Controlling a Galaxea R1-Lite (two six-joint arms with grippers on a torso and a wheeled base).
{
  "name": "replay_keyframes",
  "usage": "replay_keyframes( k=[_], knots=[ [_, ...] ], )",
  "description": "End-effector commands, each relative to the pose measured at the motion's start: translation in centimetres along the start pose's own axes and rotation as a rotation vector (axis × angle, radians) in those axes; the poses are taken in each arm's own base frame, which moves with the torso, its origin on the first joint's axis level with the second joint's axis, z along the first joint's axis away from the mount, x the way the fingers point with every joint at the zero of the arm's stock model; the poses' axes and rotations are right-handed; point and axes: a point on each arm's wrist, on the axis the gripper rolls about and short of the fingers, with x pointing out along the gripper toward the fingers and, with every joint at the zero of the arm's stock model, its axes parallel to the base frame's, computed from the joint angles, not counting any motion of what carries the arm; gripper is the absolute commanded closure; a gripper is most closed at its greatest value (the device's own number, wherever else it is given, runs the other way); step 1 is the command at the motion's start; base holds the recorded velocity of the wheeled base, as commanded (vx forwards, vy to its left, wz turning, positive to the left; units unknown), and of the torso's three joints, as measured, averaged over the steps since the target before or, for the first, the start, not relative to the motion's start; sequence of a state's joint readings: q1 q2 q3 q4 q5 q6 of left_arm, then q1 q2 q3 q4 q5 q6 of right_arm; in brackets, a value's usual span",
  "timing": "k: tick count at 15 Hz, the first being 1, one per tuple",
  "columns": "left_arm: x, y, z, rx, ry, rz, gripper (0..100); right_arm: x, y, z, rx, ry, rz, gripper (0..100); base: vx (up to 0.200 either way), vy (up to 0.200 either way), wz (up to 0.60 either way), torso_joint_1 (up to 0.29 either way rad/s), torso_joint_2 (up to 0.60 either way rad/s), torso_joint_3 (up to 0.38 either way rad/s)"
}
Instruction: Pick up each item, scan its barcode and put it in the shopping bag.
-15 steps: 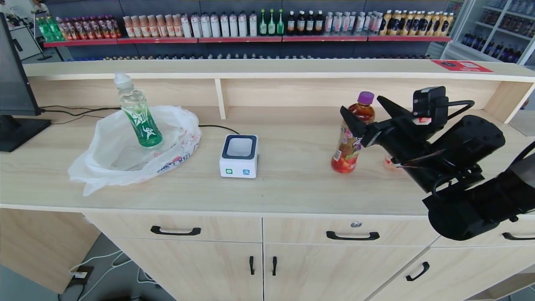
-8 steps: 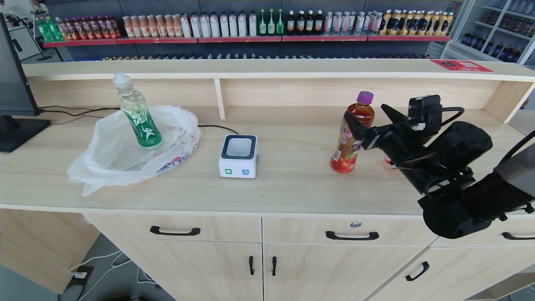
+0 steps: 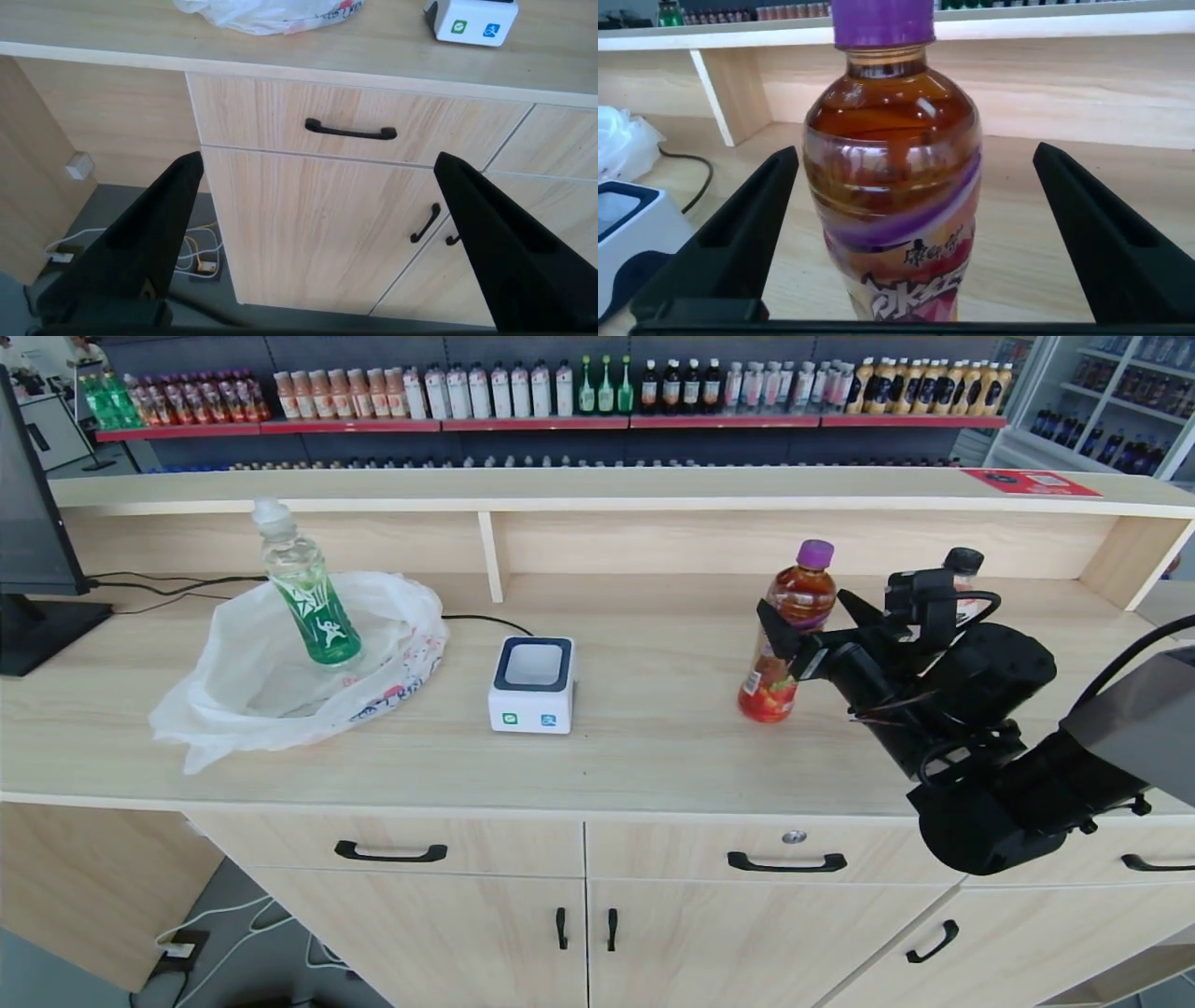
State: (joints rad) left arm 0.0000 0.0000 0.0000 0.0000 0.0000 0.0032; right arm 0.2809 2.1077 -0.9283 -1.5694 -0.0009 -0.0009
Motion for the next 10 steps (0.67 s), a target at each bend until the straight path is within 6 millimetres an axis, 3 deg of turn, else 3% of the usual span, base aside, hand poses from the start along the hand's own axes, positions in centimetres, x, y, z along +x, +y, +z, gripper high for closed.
replay_keyframes(
  k=[1, 10],
  knots=[
    [0.0, 0.0, 0.0, 0.0, 0.0, 0.0, 0, 0.0, 0.4, -0.7, 0.005, 0.016, -0.006, 0, 0.0, 0.0, 0.0, 0.0, 0.0, 0.0],
    [0.0, 0.0, 0.0, -0.002, 0.0, 0.0, 0, 1.1, 0.2, -2.1, 0.042, 0.01, -0.1, 0, 0.0, 0.0, 0.0, 0.0, 0.0, 0.0]
  ],
)
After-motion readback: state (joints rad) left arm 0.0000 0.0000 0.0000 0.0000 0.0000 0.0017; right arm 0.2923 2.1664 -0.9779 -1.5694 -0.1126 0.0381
